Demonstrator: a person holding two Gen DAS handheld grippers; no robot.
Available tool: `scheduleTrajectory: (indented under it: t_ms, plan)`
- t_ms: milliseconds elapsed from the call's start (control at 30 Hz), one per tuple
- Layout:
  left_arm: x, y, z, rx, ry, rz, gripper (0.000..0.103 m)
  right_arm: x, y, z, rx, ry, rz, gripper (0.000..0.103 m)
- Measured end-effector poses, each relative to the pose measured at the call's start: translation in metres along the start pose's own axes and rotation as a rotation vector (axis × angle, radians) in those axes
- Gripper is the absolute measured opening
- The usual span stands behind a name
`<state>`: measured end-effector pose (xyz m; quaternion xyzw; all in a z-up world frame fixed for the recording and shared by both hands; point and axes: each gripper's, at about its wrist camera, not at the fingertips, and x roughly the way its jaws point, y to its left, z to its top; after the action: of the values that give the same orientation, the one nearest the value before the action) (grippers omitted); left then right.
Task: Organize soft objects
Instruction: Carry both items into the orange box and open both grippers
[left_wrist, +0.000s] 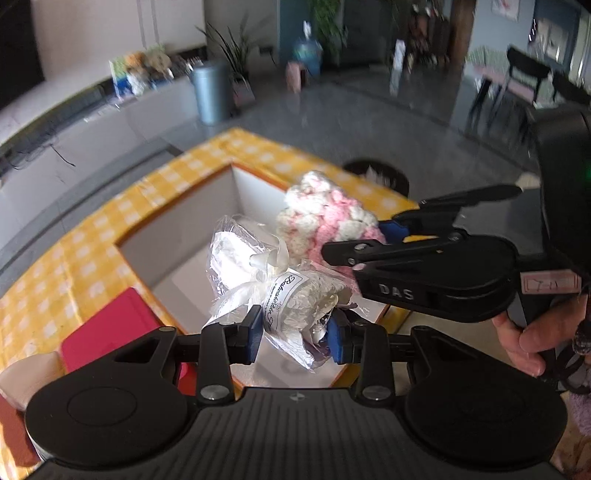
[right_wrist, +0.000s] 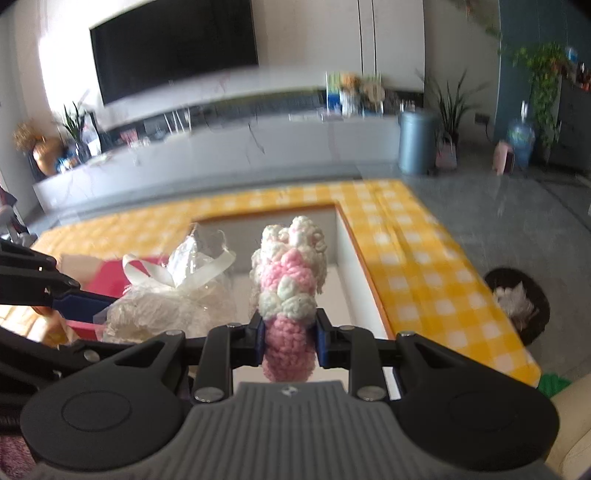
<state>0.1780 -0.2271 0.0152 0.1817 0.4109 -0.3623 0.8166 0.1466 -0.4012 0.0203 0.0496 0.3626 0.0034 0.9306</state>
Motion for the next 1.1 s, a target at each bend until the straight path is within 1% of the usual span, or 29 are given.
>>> scheduleTrajectory:
  t_ms: [133,267,433,600,767,867,900,967,1033,1067,1100]
  plan:
    - [0.031,0.005,0.006,0.001,0.092,-0.009,0.040,0.030,-0.008,-0.003,0.011,0.099,-0.005,0.025]
    - [0.054,0.007,0.007,0.006,0.157,-0.007,0.040,0.053,-0.007,-0.003,-0.032,0.193,-0.014,0.025]
    - [0.074,0.008,0.003,0.014,0.219,-0.003,0.040,0.075,-0.004,-0.007,-0.079,0.283,-0.016,0.025]
    - [0.089,0.013,0.002,-0.009,0.259,-0.005,0.041,0.091,-0.003,-0.010,-0.105,0.346,-0.037,0.025]
    - [0.098,0.015,0.002,-0.019,0.296,-0.001,0.043,0.092,-0.001,-0.015,-0.113,0.383,-0.044,0.026]
    - [0.098,0.016,0.003,-0.029,0.312,-0.001,0.046,0.095,0.000,-0.015,-0.124,0.398,-0.060,0.033]
    - [0.099,0.017,0.003,-0.035,0.316,-0.002,0.046,0.096,0.001,-0.015,-0.129,0.401,-0.066,0.038]
    - [0.098,0.018,0.003,-0.042,0.325,-0.006,0.051,0.096,0.002,-0.013,-0.135,0.405,-0.073,0.041]
    - [0.096,0.021,0.004,-0.056,0.321,-0.012,0.053,0.095,0.003,-0.011,-0.142,0.414,-0.084,0.042]
    - [0.093,0.021,0.004,-0.063,0.318,-0.011,0.055,0.095,0.002,-0.009,-0.145,0.414,-0.092,0.044]
    - [0.089,0.022,0.004,-0.068,0.310,-0.010,0.057,0.093,0.002,-0.008,-0.149,0.413,-0.100,0.048]
